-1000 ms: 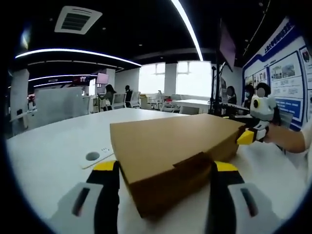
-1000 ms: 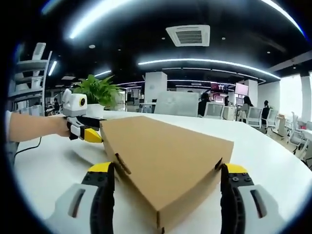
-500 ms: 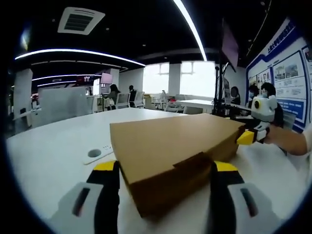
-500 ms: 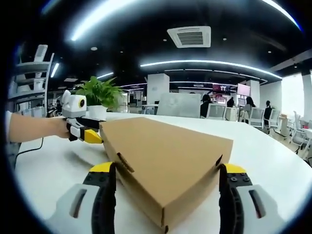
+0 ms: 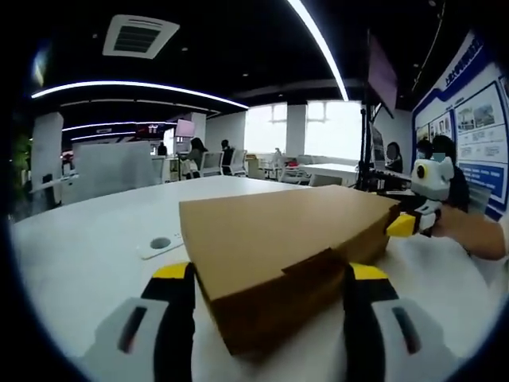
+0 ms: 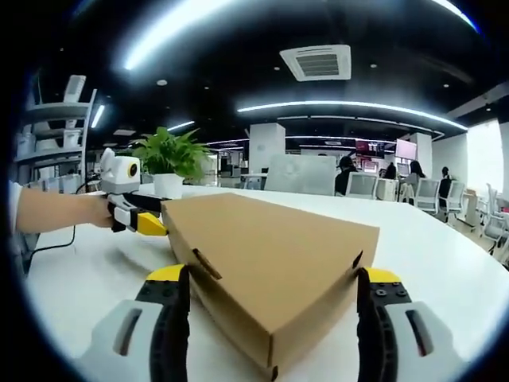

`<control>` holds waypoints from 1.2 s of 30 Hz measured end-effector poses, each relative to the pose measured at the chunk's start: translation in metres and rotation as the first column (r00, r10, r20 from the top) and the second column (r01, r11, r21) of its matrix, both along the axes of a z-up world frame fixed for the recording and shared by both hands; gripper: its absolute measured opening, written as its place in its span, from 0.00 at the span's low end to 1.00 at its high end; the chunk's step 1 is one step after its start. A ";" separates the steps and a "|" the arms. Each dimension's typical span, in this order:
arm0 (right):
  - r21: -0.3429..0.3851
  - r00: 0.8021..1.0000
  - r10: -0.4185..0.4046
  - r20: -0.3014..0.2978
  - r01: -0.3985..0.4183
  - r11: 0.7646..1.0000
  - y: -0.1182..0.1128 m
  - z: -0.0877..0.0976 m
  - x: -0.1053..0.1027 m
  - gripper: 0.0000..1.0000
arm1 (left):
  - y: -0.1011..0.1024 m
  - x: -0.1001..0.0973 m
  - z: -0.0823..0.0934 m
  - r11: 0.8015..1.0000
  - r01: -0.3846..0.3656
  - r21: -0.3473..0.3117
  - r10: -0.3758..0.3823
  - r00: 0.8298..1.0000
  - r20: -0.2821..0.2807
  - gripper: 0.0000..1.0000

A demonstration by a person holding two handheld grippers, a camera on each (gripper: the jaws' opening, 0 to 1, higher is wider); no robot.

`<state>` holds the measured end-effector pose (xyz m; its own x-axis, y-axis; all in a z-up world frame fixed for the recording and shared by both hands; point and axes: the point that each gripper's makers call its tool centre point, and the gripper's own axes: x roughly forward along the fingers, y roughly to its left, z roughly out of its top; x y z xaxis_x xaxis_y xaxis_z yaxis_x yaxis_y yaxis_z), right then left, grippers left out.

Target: Operate the shoe box by opening the lid, removing the specified soft item, and placing it in the target area until the item is outside and the box remains undamaged.

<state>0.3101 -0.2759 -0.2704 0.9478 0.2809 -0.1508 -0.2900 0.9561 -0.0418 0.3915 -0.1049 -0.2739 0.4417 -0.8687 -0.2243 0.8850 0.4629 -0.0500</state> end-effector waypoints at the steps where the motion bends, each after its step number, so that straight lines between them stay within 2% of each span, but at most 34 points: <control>1: 0.002 1.000 0.002 0.003 -0.002 1.000 0.000 0.000 0.000 0.88 | 0.000 -0.001 0.000 1.000 -0.002 0.000 0.002 1.000 0.000 0.78; 11: 0.006 1.000 0.029 -0.011 -0.029 1.000 0.002 0.000 -0.002 0.87 | 0.004 -0.012 0.001 0.999 -0.037 0.013 0.037 0.999 -0.005 0.78; 14: 0.013 0.999 0.025 -0.025 -0.025 1.000 0.003 -0.001 -0.005 0.86 | 0.006 -0.017 0.000 0.999 -0.053 -0.009 0.053 0.999 0.004 0.77; 19: 0.028 0.999 0.037 -0.002 -0.037 0.999 0.004 -0.001 -0.011 0.84 | 0.007 -0.024 0.001 0.997 -0.078 -0.016 0.078 0.997 0.006 0.77; 28: 0.026 0.998 0.063 -0.018 -0.063 0.998 0.007 -0.001 -0.022 0.81 | 0.010 -0.041 0.001 0.991 -0.135 -0.006 0.135 0.991 0.003 0.77; 36: 0.031 0.997 0.082 -0.001 -0.082 0.996 0.006 -0.001 -0.020 0.82 | 0.012 -0.044 0.001 0.987 -0.157 -0.029 0.158 0.987 0.012 0.77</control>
